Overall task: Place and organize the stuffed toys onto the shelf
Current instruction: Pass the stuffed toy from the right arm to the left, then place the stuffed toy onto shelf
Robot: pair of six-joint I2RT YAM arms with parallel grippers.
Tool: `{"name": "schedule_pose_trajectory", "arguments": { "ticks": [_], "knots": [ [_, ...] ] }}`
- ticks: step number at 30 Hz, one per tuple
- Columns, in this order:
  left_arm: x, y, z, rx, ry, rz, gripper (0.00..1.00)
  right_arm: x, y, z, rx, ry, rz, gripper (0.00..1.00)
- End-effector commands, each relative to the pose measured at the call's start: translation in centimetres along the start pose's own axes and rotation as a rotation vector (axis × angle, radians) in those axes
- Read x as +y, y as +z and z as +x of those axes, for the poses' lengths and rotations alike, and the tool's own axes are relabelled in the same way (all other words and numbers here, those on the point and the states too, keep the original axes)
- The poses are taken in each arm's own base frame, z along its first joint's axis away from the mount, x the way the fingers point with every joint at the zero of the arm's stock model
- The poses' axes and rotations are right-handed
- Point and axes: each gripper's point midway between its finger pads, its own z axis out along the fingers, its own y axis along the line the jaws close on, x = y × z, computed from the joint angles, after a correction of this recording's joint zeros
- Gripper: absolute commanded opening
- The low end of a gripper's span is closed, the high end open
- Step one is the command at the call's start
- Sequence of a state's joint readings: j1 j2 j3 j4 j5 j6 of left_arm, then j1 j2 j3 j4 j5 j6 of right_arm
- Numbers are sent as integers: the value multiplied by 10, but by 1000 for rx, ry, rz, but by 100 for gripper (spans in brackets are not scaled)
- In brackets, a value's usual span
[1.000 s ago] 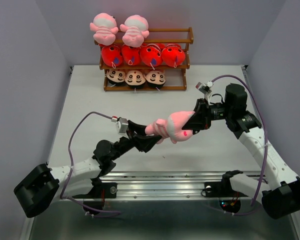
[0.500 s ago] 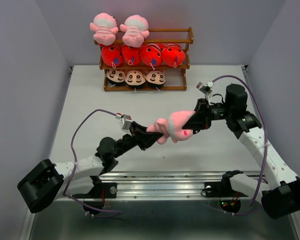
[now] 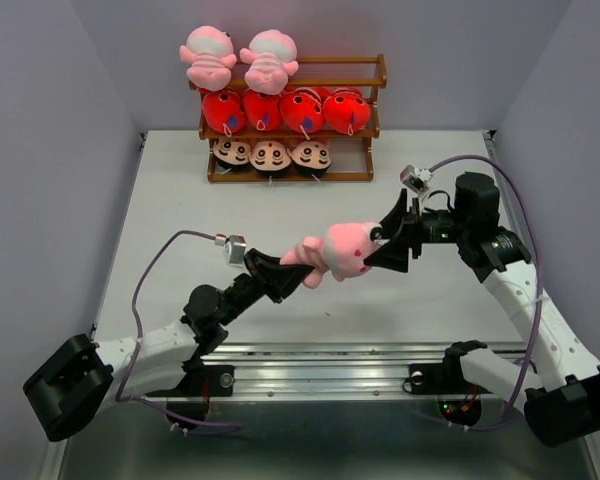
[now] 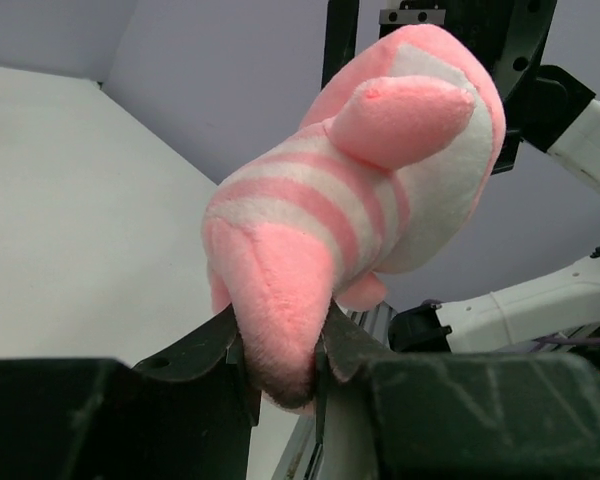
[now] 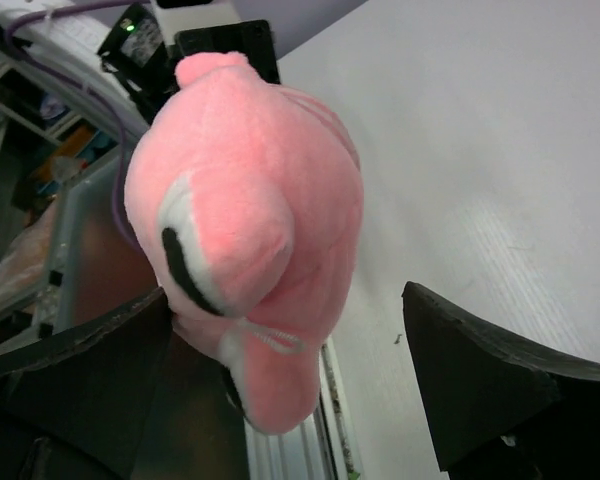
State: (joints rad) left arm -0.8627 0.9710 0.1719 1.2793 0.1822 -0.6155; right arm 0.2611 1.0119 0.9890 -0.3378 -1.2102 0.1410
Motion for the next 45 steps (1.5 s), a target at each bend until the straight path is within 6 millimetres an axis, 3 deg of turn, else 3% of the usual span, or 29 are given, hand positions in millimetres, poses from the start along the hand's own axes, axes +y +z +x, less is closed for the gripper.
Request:
{"name": "schedule_pose_trajectory", "arguments": {
  "ticks": [1,4,5,9,14,16,17,24,28,33,34,37,41,42,43,45],
  "knots": [
    [-7,-13,-44,-203,-37,-11,0,-36,-13,-9,5,-178,250,100],
    [10,-24,-51,-251,-97,-116,0,-62,-26,-12,1,-225,427,100],
    [26,-28,-49,-258,-104,-197,0,-73,-34,-16,-11,-250,514,100],
    [44,-42,-67,-354,-152,-323,0,-96,-54,-15,-45,-257,703,100],
    [47,-38,-96,-458,-186,-391,0,-120,-58,18,-43,-208,762,100],
    [40,-24,-113,-486,-210,-386,0,-122,-55,27,-38,-195,744,100],
    [48,-14,-106,-459,-212,-424,0,-125,-52,32,-32,-189,733,100],
    [55,65,-124,-468,-299,-466,0,-138,-44,60,31,-148,686,100],
    [66,112,-137,-510,-337,-517,0,-143,-48,63,35,-143,709,100],
    [79,156,-156,-573,-366,-607,0,-138,-49,60,23,-162,708,100],
    [79,172,-165,-596,-380,-612,0,-137,-50,59,18,-168,711,100],
    [88,200,-169,-612,-403,-658,0,-135,-50,59,15,-172,705,100],
    [104,223,-176,-657,-437,-713,0,-131,-50,57,7,-182,699,100],
    [97,233,-192,-690,-466,-686,0,-130,-50,57,6,-183,696,100],
    [111,234,-181,-674,-455,-718,0,-130,-49,58,6,-182,694,100],
    [123,249,-186,-684,-472,-716,0,-129,-49,58,5,-183,689,100]
  ]
}}
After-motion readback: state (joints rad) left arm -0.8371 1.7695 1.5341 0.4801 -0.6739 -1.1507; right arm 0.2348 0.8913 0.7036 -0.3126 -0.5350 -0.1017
